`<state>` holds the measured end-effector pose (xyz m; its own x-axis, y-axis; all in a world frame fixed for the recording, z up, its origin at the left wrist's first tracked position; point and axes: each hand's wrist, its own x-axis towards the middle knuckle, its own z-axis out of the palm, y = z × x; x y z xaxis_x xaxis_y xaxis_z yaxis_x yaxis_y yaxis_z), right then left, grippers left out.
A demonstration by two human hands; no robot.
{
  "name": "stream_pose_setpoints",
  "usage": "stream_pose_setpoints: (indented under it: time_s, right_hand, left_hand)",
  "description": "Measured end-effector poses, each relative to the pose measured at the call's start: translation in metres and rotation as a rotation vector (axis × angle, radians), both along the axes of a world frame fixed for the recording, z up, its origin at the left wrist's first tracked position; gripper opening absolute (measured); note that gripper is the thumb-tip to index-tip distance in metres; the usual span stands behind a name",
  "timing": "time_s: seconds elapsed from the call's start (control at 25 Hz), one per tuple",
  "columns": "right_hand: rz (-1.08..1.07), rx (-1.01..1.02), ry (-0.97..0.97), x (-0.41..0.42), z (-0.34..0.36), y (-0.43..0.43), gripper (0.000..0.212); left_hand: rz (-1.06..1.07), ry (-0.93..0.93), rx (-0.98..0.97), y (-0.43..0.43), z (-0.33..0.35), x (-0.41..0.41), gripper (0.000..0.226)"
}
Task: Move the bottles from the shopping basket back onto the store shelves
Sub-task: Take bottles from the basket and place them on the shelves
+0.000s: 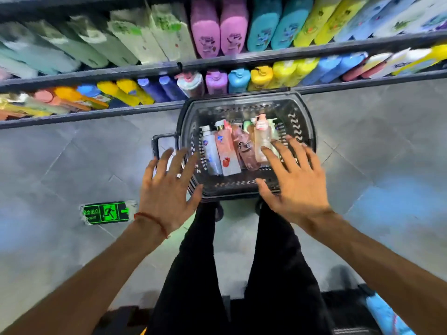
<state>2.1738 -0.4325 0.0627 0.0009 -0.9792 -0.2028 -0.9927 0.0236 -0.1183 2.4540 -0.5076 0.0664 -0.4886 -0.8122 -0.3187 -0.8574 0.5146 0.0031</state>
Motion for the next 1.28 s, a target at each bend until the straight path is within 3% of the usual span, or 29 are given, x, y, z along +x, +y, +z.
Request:
stream_pose_setpoints:
  time_s: [0.16,0.4,0.76,0.96,1.08,1.28]
  right_hand:
    - [-0.037,0.013,-0.018,0.029,-0.069,-0.014,0.065]
    - [-0.146,0.096,-0.172,0.048,-0.181,-0.039,0.066]
    - [-0.455,0.673,-0.501,0.083,-0.371,-0.075,0.090]
    - [-0.717,0.689,-0.684,0.084,-0.391,-0.076,0.100]
    - [-0.685,0.667,-0.600,0.082,-0.395,-0.070,0.093]
    - [-0.655,0.640,-0.627,0.083,-0.385,-0.064,0.090]
  left_hand:
    - [-0.135,-0.013,0.046,-0.021,-0.070,0.026,0.068]
    - [-0.084,0.058,0.039,-0.039,-0.160,0.037,0.066]
    - [-0.107,0.059,0.063,-0.034,-0.234,0.057,0.066]
    - [-0.110,0.098,0.050,-0.032,-0.247,0.062,0.066]
    - [-0.104,0.097,0.060,-0.031,-0.250,0.062,0.066]
    - [-0.090,0.071,0.087,-0.024,-0.248,0.060,0.066]
